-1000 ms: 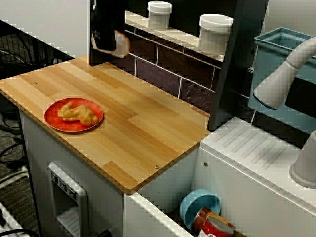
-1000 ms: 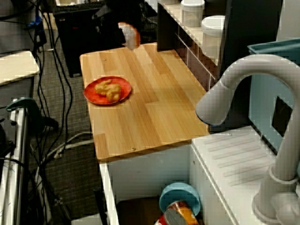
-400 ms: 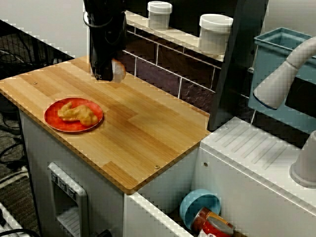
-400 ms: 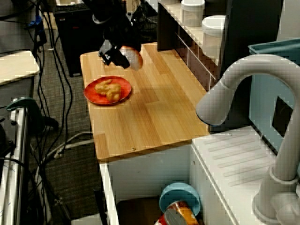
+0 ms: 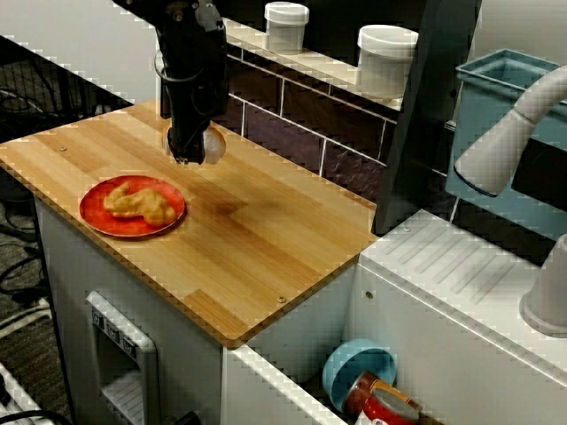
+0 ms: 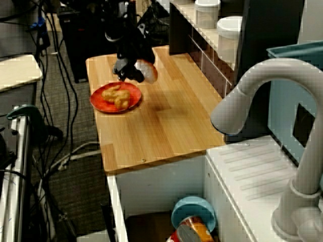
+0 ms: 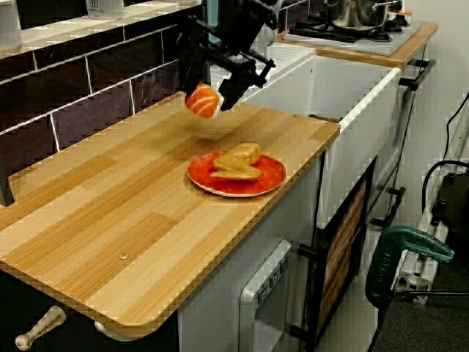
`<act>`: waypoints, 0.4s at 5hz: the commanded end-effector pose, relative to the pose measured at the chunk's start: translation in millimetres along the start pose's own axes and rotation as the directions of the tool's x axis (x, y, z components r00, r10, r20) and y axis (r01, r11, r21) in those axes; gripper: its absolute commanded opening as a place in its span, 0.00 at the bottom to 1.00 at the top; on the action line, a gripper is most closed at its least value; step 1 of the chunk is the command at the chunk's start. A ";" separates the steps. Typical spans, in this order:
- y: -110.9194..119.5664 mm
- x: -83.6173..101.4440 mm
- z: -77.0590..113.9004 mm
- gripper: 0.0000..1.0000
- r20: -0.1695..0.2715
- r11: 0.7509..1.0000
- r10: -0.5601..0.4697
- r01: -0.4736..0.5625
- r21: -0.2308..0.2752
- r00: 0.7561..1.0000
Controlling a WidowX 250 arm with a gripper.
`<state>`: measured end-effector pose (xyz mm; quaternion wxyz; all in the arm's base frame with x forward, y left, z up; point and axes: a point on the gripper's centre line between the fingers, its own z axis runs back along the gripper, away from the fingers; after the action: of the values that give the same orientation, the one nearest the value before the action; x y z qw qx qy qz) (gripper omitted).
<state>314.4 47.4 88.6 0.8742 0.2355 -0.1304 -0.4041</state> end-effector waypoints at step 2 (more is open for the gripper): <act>10.3 -2.1 -15.1 0.00 0.007 0.990 0.073 -0.073 0.117 0.997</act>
<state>323.6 55.6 72.3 0.8757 0.2762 -0.1525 -0.3655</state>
